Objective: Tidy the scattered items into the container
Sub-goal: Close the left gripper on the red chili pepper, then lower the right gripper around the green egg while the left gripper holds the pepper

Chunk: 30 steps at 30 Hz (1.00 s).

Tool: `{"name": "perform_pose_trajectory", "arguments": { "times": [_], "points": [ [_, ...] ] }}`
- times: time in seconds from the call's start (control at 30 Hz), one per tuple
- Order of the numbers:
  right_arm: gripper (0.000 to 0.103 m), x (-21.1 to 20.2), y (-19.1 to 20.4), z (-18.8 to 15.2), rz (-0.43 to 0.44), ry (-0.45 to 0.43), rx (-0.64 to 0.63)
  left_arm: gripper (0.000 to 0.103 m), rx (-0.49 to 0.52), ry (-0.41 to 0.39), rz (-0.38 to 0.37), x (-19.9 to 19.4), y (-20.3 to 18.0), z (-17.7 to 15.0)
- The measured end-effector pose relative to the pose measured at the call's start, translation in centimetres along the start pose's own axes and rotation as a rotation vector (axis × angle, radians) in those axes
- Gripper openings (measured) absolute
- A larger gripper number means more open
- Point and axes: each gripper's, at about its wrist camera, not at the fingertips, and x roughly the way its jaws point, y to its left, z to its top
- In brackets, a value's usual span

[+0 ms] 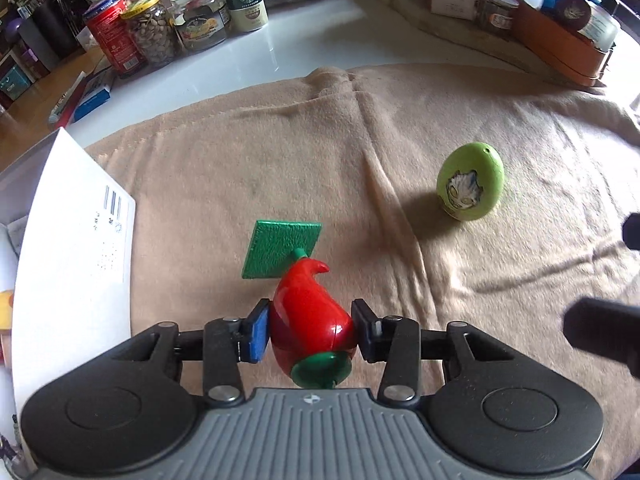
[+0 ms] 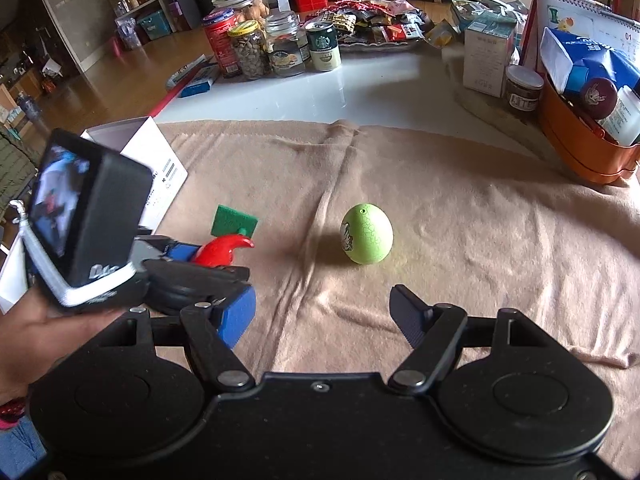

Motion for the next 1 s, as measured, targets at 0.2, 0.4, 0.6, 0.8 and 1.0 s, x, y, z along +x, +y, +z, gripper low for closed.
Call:
{"name": "perform_pose_trajectory", "arguments": {
  "times": [0.2,0.4,0.6,0.8,1.0],
  "points": [
    [0.071,1.4,0.6,-0.2,-0.038,0.023,-0.002,0.043,0.002,-0.045,-0.011,-2.6,1.1,-1.7],
    [0.071,2.9,1.5,-0.5,-0.073,0.029,-0.028,0.042,-0.036,-0.061,-0.049,-2.6,2.2,-2.1],
    [0.071,3.4,2.2,-0.1,-0.107,-0.028,-0.055,0.042,-0.022,-0.049,-0.060,-2.0,2.3,-2.2],
    [0.071,5.1,1.9,1.2,-0.140,-0.025,-0.065,0.042,-0.008,-0.052,-0.073,-2.3,2.1,-2.1],
    [0.071,7.8,1.4,2.3,-0.157,0.005,-0.073,0.042,-0.010,-0.044,-0.077,-2.0,2.2,-2.0]
  ]
}}
